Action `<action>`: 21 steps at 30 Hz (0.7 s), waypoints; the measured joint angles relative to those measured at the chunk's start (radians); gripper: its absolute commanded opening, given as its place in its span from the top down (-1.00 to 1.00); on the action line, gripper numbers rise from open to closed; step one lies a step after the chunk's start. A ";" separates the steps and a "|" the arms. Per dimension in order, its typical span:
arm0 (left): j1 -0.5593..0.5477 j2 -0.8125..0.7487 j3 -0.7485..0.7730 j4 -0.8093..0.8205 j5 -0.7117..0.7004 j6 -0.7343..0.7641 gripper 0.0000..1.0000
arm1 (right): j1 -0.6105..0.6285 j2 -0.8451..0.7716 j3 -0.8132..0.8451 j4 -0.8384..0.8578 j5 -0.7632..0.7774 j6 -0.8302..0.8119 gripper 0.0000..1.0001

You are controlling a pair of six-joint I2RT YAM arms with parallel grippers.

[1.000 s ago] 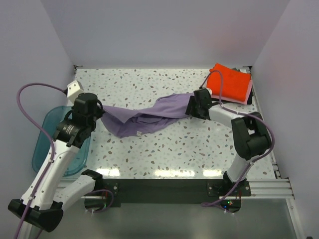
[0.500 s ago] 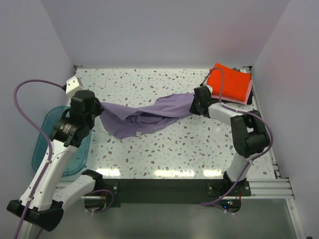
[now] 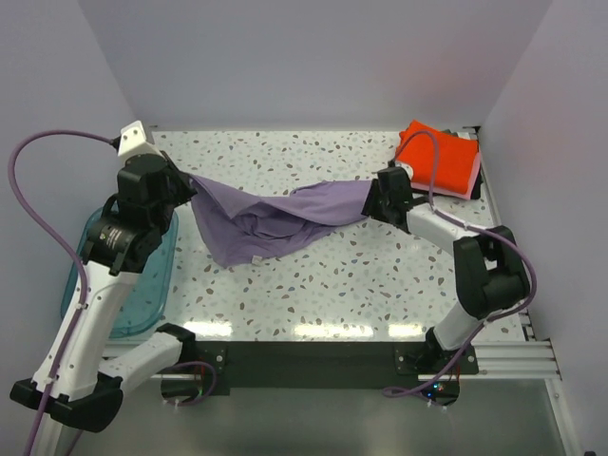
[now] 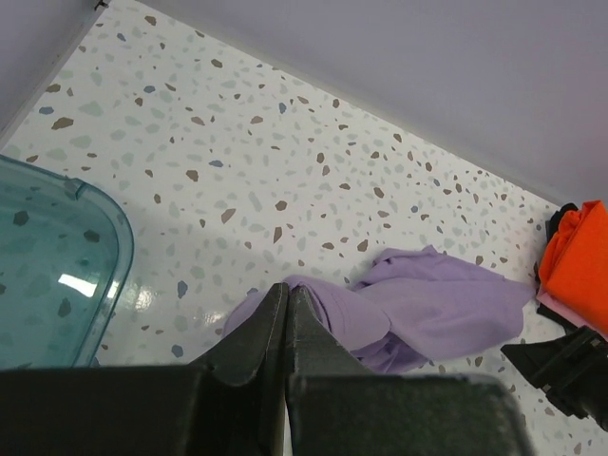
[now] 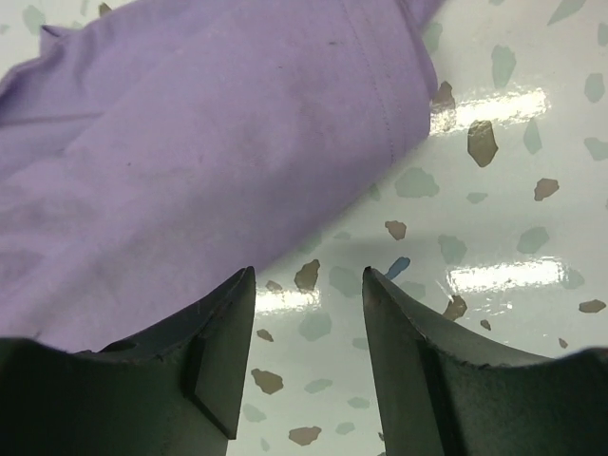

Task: Fold and stack the t-shirts
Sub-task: Flatten the tshirt out

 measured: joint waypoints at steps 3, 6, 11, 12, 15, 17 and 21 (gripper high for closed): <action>0.000 0.018 0.025 0.000 0.008 0.013 1.00 | 0.000 0.044 0.000 0.007 -0.007 -0.002 -0.10; 0.000 0.035 0.044 0.000 0.016 0.026 1.00 | 0.000 0.094 0.000 0.020 -0.018 -0.001 -0.20; 0.000 0.049 0.057 0.000 0.021 0.041 1.00 | 0.000 0.149 0.024 0.065 -0.026 0.005 -0.22; 0.000 0.051 0.059 0.000 0.021 0.042 1.00 | 0.000 0.159 0.027 0.080 -0.029 0.008 -0.15; 0.000 0.055 0.063 0.000 0.021 0.043 1.00 | 0.000 0.174 0.027 0.118 -0.032 0.023 -0.11; 0.000 0.059 0.067 0.000 0.021 0.050 1.00 | 0.000 0.182 0.027 0.141 -0.037 0.033 0.16; 0.000 0.068 0.081 0.000 0.021 0.064 1.00 | 0.000 0.206 0.029 0.176 -0.044 0.057 0.84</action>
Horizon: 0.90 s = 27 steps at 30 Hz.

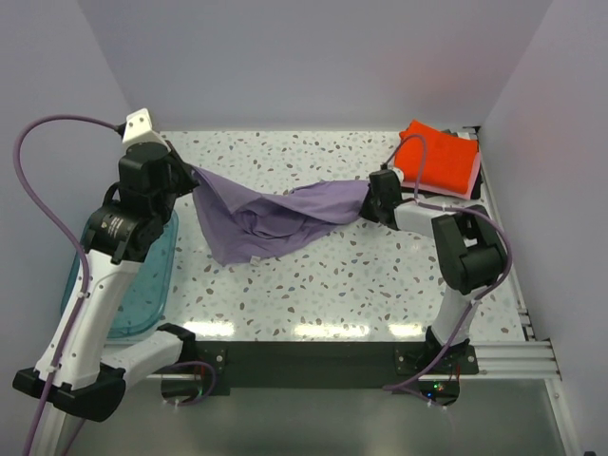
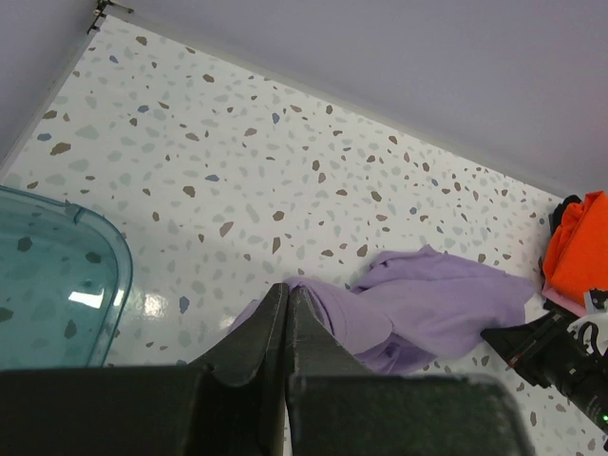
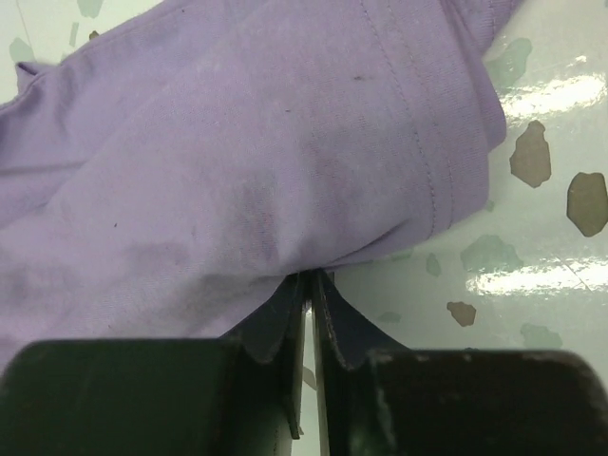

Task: Fold and stack the t-shirts
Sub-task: Flatten the tshirt out

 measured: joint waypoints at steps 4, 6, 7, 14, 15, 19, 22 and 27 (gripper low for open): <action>0.000 0.008 0.013 0.000 0.000 0.001 1.00 | 0.000 0.004 0.003 -0.007 0.001 0.016 1.00; 0.000 0.013 0.024 0.000 -0.001 0.003 1.00 | 0.000 -0.002 0.014 -0.038 0.003 0.013 1.00; 0.000 0.016 0.030 0.000 -0.002 0.004 1.00 | 0.000 -0.008 0.018 -0.053 0.005 0.012 1.00; 0.000 0.025 0.066 0.000 -0.019 0.022 1.00 | -0.022 -0.237 0.021 -0.210 0.035 -0.029 1.00; 0.000 0.025 0.071 0.000 -0.022 0.023 1.00 | -0.027 -0.286 0.024 -0.229 0.043 -0.037 1.00; 0.000 0.024 0.089 0.000 -0.025 0.026 1.00 | -0.040 -0.450 0.048 -0.300 0.072 -0.068 1.00; 0.000 0.016 0.096 0.000 -0.026 0.026 1.00 | -0.042 -0.541 0.072 -0.365 0.088 -0.092 1.00; 0.000 -0.003 0.095 0.000 -0.027 0.026 1.00 | -0.042 -0.618 0.159 -0.494 0.111 -0.136 1.00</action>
